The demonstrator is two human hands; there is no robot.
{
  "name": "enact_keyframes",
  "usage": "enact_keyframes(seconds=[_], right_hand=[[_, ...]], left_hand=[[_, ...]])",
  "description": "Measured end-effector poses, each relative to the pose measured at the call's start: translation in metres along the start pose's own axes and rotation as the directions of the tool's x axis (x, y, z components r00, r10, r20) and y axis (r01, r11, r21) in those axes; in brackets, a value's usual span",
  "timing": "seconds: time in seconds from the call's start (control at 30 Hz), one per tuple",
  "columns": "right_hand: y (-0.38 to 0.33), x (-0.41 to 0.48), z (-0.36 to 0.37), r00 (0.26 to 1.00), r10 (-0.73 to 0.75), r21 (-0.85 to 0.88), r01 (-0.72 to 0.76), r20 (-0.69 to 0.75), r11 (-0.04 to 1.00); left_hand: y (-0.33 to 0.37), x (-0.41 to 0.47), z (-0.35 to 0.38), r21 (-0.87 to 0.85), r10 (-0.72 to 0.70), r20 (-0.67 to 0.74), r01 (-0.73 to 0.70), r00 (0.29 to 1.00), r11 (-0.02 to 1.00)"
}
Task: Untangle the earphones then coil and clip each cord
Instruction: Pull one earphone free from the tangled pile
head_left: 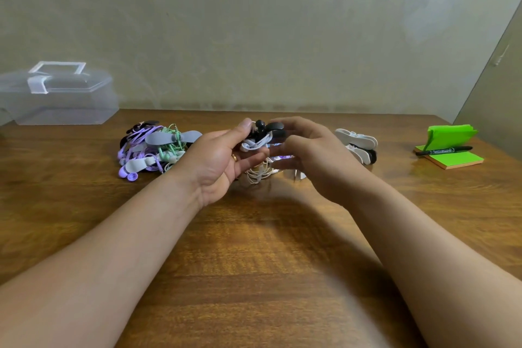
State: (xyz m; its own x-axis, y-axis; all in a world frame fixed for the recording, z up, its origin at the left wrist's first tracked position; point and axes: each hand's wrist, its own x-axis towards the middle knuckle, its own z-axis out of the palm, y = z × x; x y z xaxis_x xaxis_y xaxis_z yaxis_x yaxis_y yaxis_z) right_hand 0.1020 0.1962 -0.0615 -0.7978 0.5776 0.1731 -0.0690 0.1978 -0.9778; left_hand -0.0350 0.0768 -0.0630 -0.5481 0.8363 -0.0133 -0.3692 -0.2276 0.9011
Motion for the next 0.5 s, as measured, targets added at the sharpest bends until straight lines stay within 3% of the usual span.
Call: enact_keyframes(seconds=[0.1,0.17,0.23,0.33,0.5], right_hand=[[0.0034,0.0018,0.0013,0.999,-0.003,-0.018,0.002,-0.050,1.000],[0.0046,0.0009,0.0004,0.986,-0.075,-0.225,0.040,-0.146,0.974],[0.0054,-0.0002,0.0003,0.985,-0.141,-0.352,0.098,-0.097,0.931],[0.0079,0.0017,-0.0007,0.993,-0.112,-0.299,0.100,-0.026,0.949],[0.0078,0.0036,-0.0037,0.981,-0.116,-0.236,0.078,-0.153,0.969]], left_hand=[[0.0031,0.0000,-0.0037,-0.045,-0.069,0.039,0.070,0.997,0.996],[0.0041,-0.0002,-0.0054,-0.019,-0.084,0.044,0.085,0.995,0.996],[0.0047,-0.0010,-0.0060,0.009,-0.087,0.069,0.087,0.994,0.996],[0.0055,-0.0020,-0.0065,0.019,-0.091,0.112,0.089,0.990,0.996],[0.0010,0.0004,-0.0016,0.111,-0.031,0.078,0.023,0.996,0.994]])
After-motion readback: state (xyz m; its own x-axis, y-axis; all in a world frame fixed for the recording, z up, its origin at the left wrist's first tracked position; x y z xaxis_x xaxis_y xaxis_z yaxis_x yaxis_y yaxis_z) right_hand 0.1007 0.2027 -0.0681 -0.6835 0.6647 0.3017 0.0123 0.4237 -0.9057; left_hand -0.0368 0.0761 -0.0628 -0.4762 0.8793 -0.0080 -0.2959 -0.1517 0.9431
